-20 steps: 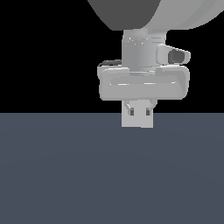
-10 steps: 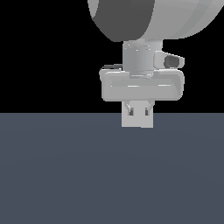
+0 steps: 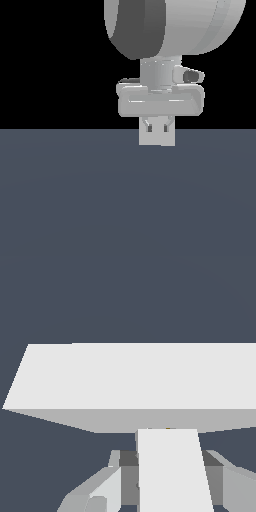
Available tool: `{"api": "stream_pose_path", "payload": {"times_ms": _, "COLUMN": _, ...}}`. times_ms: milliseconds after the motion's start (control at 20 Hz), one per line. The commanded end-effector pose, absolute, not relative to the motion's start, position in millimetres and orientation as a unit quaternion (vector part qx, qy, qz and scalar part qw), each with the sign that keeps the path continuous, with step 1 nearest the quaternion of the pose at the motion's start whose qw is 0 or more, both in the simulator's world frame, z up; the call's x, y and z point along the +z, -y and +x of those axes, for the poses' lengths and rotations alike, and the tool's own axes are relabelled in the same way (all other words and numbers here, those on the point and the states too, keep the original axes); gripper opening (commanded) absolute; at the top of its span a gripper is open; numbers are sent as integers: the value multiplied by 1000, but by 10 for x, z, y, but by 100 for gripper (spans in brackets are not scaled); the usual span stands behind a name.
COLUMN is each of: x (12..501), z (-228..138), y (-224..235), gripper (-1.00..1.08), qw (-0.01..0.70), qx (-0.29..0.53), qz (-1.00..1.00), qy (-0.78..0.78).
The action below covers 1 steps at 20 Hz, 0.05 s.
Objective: Plug the charger into the wall socket.
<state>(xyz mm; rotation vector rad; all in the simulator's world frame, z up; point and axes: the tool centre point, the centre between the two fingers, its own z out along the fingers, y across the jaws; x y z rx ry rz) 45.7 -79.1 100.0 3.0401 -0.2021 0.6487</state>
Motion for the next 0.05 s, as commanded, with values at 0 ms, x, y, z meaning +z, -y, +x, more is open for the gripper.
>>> {"api": "stream_pose_path", "payload": {"times_ms": 0, "x": 1000, "z": 476, "y": 793, "gripper": -100, "qw": 13, "qx": 208, "qz": 976, "qy": 65}}
